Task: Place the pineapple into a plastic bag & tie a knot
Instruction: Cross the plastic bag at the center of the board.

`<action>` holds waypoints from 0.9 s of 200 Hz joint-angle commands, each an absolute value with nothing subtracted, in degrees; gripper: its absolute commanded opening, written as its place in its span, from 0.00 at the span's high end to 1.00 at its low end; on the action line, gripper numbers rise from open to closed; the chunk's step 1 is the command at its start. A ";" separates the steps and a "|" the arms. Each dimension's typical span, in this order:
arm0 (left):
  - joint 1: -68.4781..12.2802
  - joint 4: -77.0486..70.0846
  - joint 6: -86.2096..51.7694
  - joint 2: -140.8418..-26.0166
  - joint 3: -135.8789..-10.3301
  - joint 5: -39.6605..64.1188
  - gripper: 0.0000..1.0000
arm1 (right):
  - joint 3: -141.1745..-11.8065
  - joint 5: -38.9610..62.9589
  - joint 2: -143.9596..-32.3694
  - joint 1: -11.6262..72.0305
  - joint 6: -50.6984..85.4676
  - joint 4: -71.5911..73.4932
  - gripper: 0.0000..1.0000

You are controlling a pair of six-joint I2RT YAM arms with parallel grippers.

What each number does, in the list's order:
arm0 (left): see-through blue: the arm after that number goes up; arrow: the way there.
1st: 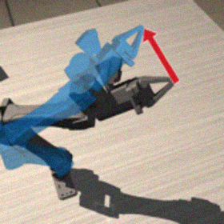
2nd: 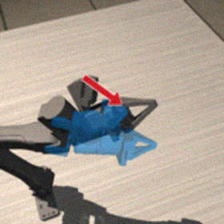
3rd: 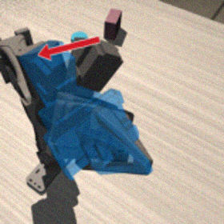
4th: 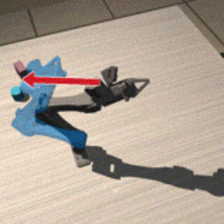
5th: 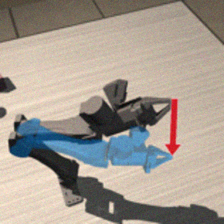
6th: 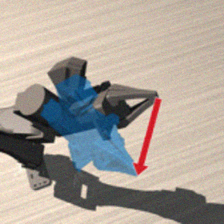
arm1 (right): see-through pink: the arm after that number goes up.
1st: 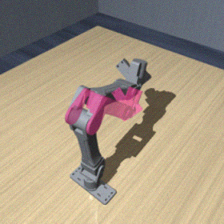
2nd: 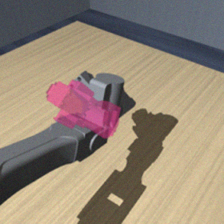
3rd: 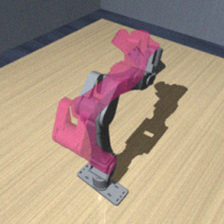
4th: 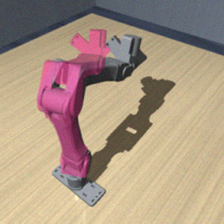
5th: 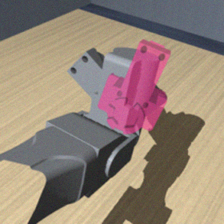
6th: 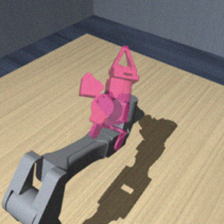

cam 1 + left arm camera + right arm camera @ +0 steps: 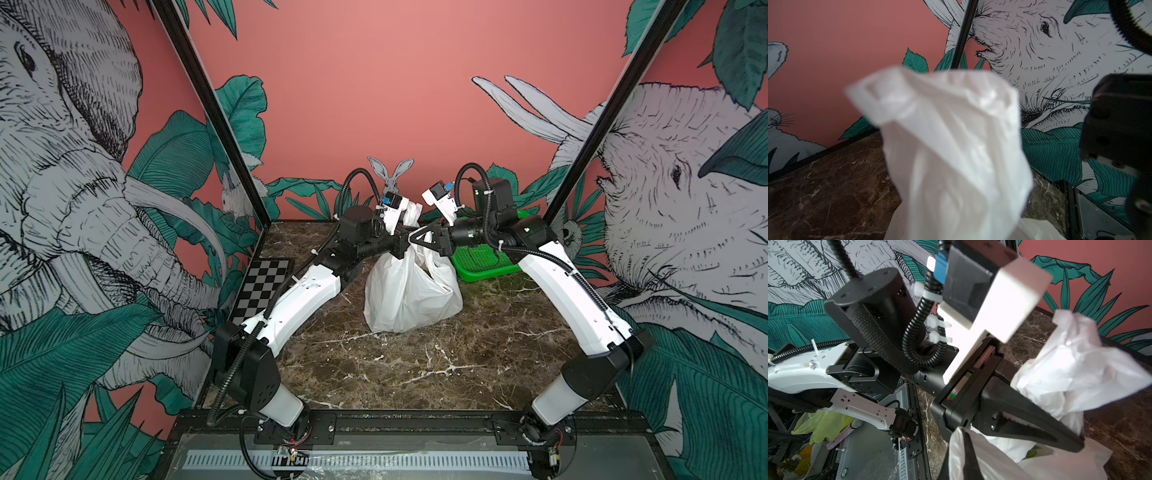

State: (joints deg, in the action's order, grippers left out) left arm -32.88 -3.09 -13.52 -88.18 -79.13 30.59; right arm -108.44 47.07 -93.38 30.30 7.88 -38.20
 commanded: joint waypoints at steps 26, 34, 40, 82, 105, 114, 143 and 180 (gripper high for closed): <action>-33.22 -5.01 -15.63 -87.63 -80.52 39.21 1.00 | -106.15 46.94 -92.99 30.47 12.94 -27.17 1.00; -33.22 -5.07 -15.64 -87.67 -80.29 39.35 1.00 | -105.67 46.77 -92.94 30.45 13.36 -26.56 1.00; -33.22 -5.13 -15.71 -87.48 -80.09 39.40 1.00 | -105.33 46.48 -92.84 30.42 13.53 -26.18 1.00; -33.13 -1.94 -12.86 -85.15 -78.21 36.67 0.47 | -103.21 44.05 -92.20 30.32 14.10 -24.70 1.00; -32.96 1.04 -10.64 -83.15 -77.24 34.90 0.38 | -102.83 44.03 -92.25 30.28 14.54 -24.56 1.00; -32.83 1.82 -10.12 -82.31 -76.81 32.75 0.35 | -102.77 44.09 -92.26 30.24 14.61 -24.67 1.00; -31.62 0.81 -10.89 -78.89 -74.69 28.15 0.26 | -101.68 44.03 -92.20 30.26 14.71 -24.58 1.00; -30.67 0.94 -11.39 -75.08 -74.44 25.43 0.16 | -99.48 43.58 -88.73 30.24 15.61 -23.17 1.00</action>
